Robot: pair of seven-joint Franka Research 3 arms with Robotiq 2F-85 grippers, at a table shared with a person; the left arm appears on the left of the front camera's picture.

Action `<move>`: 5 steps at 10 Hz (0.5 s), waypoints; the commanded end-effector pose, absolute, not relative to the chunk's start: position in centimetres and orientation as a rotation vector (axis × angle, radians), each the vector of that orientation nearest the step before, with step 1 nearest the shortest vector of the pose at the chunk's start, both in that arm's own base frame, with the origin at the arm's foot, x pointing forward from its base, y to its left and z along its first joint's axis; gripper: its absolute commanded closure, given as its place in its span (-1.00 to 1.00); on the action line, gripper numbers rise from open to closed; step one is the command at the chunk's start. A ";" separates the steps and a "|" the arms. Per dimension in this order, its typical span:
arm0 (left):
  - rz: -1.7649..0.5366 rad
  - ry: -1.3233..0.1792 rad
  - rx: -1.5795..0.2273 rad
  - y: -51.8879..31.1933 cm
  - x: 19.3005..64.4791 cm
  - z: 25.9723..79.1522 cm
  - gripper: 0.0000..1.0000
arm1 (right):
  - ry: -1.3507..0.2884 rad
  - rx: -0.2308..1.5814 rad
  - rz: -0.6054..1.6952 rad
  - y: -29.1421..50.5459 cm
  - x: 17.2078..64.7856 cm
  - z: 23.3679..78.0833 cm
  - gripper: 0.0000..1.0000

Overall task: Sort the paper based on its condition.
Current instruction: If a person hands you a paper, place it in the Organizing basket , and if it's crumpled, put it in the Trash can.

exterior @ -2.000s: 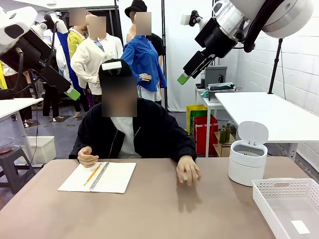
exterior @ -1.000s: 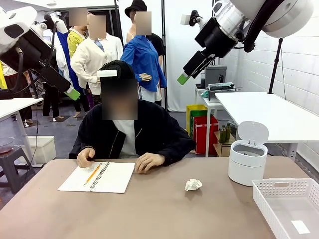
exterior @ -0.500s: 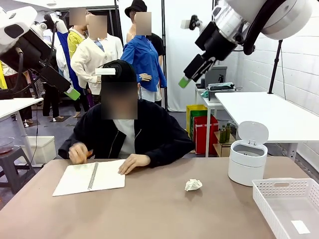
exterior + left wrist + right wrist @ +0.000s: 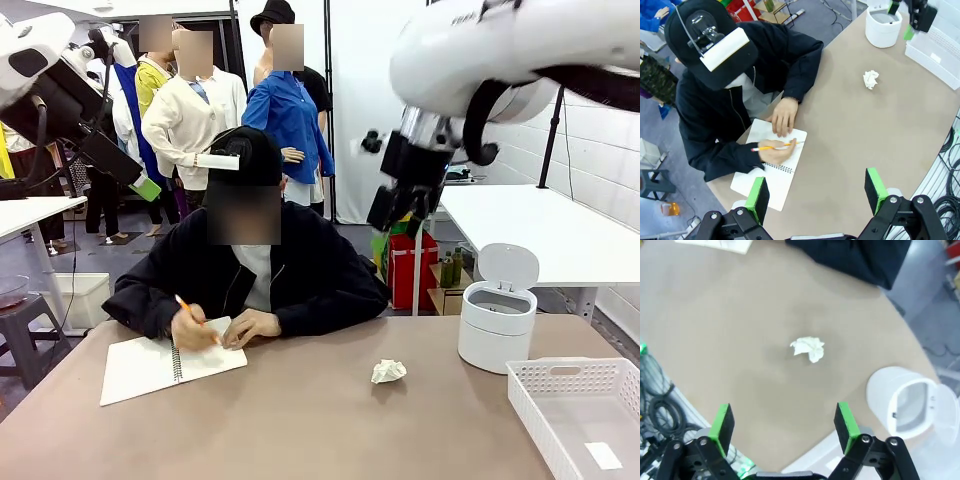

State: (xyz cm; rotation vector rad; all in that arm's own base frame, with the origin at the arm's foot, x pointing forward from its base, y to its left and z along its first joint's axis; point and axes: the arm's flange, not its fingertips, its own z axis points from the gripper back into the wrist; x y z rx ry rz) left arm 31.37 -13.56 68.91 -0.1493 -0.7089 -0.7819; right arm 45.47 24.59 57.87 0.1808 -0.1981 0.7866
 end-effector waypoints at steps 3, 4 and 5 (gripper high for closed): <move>-0.781 -0.706 -0.149 -13.5 31.3 68.9 -1.00 | -0.127 0.102 0.632 26.8 47.2 49.6 -1.00; -0.781 -0.706 -0.149 -13.5 31.3 68.9 -1.00 | -0.124 0.057 0.594 26.4 47.8 48.0 -1.00; -0.781 -0.706 -0.149 -13.5 31.3 68.9 -1.00 | -0.116 0.044 0.592 26.0 48.0 46.5 -1.00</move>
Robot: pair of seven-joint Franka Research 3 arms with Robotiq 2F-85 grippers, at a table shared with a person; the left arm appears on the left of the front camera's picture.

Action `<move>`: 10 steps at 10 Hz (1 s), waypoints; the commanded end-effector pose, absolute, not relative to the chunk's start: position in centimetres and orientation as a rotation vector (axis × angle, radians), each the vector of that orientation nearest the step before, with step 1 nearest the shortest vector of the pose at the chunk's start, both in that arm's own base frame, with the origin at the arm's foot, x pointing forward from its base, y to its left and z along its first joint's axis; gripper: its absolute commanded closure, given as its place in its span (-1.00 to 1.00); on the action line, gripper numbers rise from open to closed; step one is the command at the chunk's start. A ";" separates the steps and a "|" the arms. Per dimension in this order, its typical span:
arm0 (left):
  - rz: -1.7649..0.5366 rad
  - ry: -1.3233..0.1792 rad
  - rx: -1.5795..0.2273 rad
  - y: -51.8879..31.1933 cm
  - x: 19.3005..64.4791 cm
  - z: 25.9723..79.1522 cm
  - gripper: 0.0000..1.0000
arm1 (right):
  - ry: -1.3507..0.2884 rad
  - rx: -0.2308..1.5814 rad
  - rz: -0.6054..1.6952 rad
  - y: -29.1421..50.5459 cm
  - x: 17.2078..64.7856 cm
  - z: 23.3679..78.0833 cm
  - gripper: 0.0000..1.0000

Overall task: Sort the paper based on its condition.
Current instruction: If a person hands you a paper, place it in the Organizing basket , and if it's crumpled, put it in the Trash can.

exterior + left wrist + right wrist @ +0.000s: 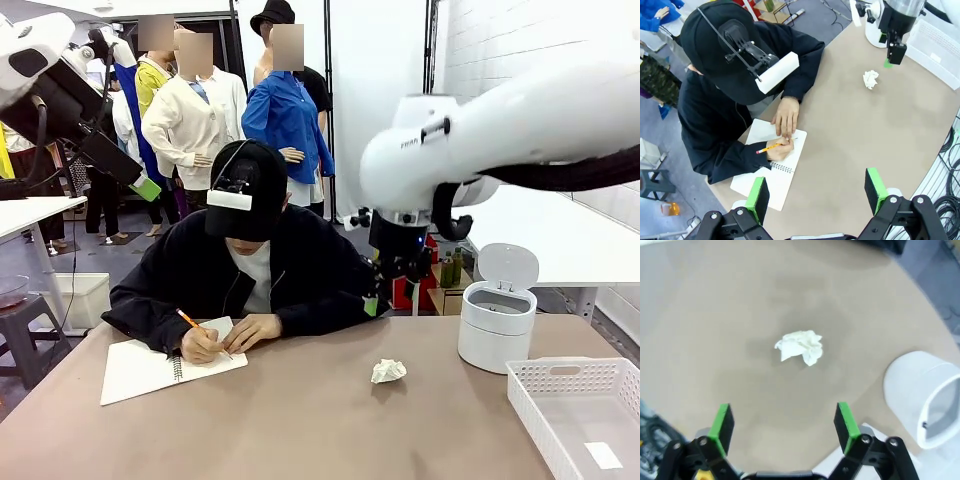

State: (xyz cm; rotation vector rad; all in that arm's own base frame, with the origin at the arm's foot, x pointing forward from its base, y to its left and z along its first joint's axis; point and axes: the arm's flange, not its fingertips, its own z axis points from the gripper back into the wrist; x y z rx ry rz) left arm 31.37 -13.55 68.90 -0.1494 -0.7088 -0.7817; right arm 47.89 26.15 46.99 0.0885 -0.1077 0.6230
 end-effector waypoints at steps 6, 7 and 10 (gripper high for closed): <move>-0.781 -0.706 -0.149 -13.5 31.3 68.9 -1.00 | -0.096 0.040 0.637 25.5 47.6 43.1 -1.00; -0.781 -0.706 -0.149 -13.5 31.3 68.9 -1.00 | -0.096 0.040 0.637 25.5 47.6 43.1 -1.00; -0.781 -0.706 -0.149 -13.5 31.3 68.9 -1.00 | -0.096 0.040 0.637 25.5 47.6 43.1 -1.00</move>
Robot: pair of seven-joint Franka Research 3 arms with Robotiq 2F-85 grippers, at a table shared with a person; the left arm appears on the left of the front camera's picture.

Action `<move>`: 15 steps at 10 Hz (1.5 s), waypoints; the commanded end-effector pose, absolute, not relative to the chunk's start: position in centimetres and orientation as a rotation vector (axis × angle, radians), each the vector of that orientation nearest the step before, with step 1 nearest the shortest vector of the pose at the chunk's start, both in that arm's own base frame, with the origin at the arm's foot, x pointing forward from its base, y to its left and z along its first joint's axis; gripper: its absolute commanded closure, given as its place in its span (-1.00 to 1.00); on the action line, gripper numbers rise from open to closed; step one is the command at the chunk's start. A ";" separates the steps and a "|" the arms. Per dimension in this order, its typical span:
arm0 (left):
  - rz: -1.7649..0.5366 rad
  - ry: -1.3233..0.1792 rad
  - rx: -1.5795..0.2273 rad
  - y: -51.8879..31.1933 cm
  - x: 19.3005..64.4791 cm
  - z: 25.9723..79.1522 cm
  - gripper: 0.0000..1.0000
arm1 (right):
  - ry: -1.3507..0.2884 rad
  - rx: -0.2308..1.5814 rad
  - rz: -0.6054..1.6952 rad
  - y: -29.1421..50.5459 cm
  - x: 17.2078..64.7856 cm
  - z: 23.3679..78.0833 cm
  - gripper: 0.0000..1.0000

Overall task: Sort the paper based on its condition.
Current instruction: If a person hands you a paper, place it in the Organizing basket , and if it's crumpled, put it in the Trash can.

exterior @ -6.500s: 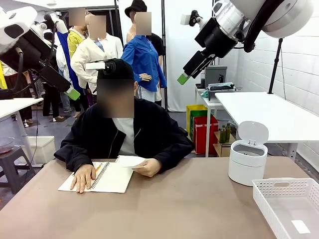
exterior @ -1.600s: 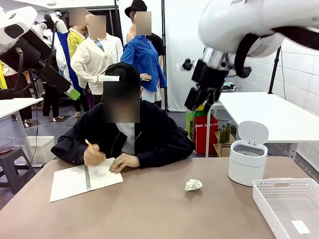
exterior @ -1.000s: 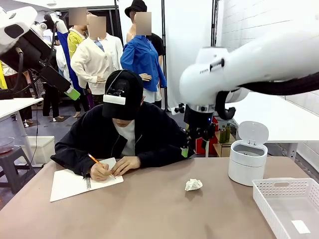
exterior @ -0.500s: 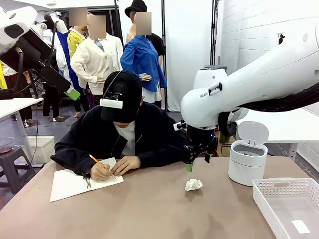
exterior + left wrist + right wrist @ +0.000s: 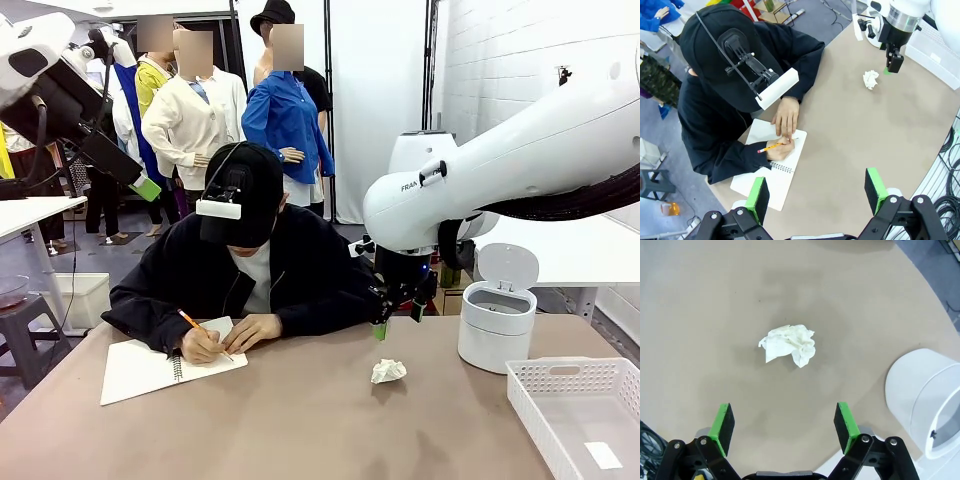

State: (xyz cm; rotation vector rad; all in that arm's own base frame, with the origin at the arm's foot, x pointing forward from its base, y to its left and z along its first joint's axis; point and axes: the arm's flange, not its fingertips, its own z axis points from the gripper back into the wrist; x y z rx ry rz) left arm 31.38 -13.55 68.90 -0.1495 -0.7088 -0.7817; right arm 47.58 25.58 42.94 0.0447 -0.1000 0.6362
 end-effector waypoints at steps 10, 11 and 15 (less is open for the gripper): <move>-0.781 -0.706 -0.149 -13.5 31.3 68.9 -1.00 | -0.021 0.003 0.375 28.1 52.2 33.9 -1.00; -0.781 -0.706 -0.149 -13.5 31.3 68.9 -1.00 | -0.014 -0.022 0.365 28.6 52.4 32.8 -1.00; -0.781 -0.706 -0.149 -13.5 31.3 68.9 -1.00 | 0.040 -0.004 0.344 29.1 53.4 29.3 -1.00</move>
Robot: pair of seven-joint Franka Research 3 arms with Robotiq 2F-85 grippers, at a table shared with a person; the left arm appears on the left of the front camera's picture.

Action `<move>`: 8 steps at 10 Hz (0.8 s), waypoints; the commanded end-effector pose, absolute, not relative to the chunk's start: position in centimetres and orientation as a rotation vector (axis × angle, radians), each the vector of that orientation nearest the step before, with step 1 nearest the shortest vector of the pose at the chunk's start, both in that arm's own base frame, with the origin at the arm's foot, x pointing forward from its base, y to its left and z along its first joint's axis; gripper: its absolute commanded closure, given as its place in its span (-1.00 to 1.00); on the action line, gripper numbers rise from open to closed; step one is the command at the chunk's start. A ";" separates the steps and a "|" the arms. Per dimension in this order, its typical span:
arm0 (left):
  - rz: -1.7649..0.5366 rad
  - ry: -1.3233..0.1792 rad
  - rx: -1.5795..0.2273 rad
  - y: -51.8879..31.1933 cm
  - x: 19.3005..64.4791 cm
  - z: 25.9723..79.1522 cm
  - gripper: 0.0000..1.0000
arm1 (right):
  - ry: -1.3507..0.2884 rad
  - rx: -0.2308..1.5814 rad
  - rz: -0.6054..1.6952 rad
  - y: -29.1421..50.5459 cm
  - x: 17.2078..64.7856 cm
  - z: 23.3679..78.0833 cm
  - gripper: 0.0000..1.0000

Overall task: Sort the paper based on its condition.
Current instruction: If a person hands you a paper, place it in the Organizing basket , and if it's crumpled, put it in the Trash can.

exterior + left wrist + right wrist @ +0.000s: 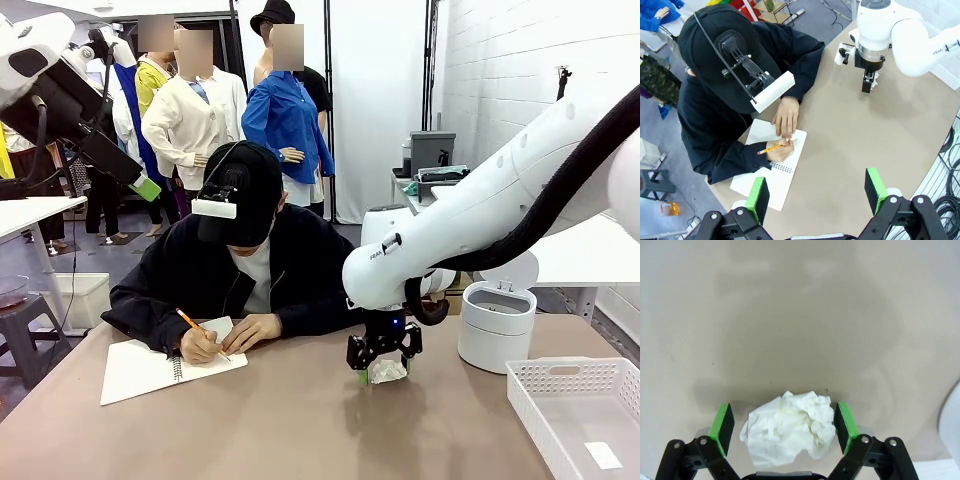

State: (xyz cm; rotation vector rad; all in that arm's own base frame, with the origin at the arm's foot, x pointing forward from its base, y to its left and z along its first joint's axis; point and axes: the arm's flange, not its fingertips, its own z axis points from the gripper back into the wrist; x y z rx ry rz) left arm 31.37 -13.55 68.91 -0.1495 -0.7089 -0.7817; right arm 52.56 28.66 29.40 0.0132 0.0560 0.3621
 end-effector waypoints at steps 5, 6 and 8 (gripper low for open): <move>-0.781 -0.706 -0.149 -13.5 31.3 68.9 -1.00 | 0.060 0.013 0.358 28.6 52.8 29.1 -1.00; -0.781 -0.706 -0.149 -13.5 31.3 68.9 -1.00 | 0.060 0.013 0.358 28.6 52.8 29.1 -1.00; -0.781 -0.706 -0.149 -13.5 31.3 68.9 -1.00 | 0.060 0.013 0.358 28.6 52.8 29.1 -1.00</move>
